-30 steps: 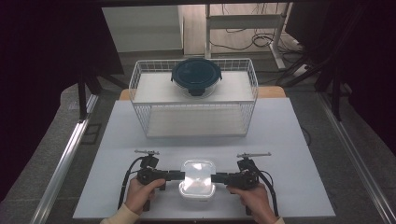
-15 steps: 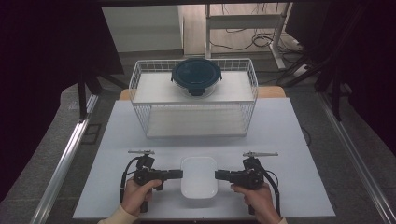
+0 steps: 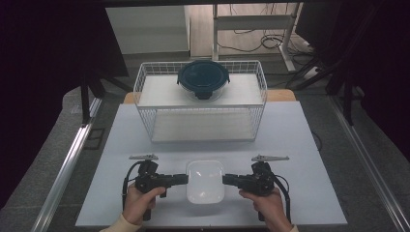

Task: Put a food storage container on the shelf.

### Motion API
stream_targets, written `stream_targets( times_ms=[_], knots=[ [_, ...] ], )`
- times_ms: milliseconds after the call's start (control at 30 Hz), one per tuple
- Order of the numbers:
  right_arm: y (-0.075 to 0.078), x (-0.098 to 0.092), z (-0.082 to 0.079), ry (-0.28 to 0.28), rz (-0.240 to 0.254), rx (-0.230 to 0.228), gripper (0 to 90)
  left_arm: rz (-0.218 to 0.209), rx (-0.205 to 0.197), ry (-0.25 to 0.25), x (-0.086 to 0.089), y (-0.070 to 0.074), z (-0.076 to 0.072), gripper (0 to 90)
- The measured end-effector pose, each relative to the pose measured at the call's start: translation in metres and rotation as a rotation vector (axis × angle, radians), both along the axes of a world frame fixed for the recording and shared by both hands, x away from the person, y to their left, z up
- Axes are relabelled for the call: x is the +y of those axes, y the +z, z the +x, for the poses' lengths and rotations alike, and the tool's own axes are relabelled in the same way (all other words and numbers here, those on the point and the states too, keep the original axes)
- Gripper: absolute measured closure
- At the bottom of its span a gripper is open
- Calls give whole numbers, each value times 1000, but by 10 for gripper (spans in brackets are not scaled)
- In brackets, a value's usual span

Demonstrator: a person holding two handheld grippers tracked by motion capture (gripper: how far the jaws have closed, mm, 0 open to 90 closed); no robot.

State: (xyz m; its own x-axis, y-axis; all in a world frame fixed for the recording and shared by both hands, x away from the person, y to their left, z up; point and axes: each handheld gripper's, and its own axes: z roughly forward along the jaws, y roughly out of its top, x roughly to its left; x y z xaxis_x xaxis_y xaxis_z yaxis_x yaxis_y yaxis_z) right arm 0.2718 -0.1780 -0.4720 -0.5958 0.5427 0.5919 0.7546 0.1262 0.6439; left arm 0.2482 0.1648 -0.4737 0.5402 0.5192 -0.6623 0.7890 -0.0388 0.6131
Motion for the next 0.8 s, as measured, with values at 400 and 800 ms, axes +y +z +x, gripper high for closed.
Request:
stream_targets(
  times_ms=[400, 800],
  knots=[
    [20, 3, -1, 14, -12, -70, 790, 11, -65, 8, 2, 20, -4, 812],
    [41, 7, 11, 20, -10, -105, 790, 7, -103, 14, 6, 40, 7, 813]
  ],
)
